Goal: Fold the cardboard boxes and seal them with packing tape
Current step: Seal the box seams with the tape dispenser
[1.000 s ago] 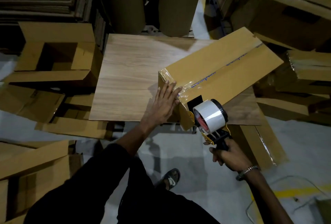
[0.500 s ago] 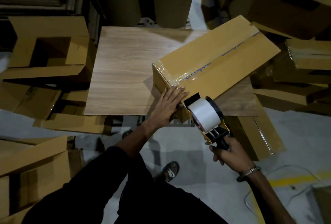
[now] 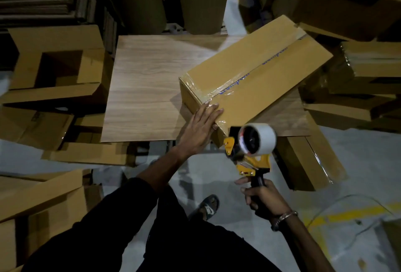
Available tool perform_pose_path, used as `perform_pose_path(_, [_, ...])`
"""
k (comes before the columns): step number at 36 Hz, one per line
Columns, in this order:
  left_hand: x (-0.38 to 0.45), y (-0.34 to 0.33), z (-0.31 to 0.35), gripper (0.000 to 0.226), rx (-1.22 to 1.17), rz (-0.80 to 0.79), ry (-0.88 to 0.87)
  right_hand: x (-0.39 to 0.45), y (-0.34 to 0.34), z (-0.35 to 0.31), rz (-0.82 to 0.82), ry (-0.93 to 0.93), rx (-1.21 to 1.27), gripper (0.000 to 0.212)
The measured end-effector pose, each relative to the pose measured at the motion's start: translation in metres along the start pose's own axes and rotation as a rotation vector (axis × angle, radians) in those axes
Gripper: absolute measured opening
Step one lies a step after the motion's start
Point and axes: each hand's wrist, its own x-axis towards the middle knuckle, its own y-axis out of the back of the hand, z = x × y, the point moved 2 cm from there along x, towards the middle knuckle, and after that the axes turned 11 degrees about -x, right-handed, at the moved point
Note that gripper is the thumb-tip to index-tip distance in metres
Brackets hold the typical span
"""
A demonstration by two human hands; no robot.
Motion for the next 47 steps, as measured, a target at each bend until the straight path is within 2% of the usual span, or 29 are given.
perform_pose_path(5, [-0.001,0.002,0.001,0.054,-0.006,-0.020,-0.003,-0.001,-0.007,0.045,0.078,-0.101,-0.029,0.022])
perform_pose_path(9, [-0.002,0.005,0.005,0.055,0.002,-0.039,-0.018,-0.004,-0.004,0.056,0.170,-0.055,0.035,0.016])
perform_pose_path(14, [-0.005,0.005,0.019,0.059,0.072,-0.109,0.023,-0.006,0.012,0.032,0.244,0.054,0.098,0.019])
perform_pose_path(18, [-0.015,-0.015,0.035,0.060,0.218,-0.176,-0.068,-0.010,0.027,-0.006,0.249,0.161,0.116,0.017])
perform_pose_path(30, [-0.032,-0.085,0.090,0.085,-0.232,0.165,0.487,-0.004,0.040,-0.087,0.196,0.346,0.144,0.018])
perform_pose_path(33, [-0.042,-0.101,0.089,0.083,-0.304,0.122,0.618,0.002,0.043,-0.097,0.169,0.365,0.141,0.020])
perform_pose_path(37, [-0.063,-0.109,0.080,0.081,-0.267,0.040,0.619,0.003,0.055,-0.112,0.131,0.397,0.096,0.022])
perform_pose_path(39, [-0.067,-0.101,0.078,0.086,-0.324,0.107,0.670,0.000,0.064,-0.119,0.119,0.415,0.072,0.023])
perform_pose_path(43, [-0.050,-0.076,0.081,0.091,-0.497,0.371,0.816,-0.006,0.082,-0.133,0.110,0.456,0.037,0.025])
perform_pose_path(47, [-0.002,-0.050,0.099,0.084,-0.661,0.569,0.796,0.002,0.106,-0.153,0.115,0.466,-0.005,0.025])
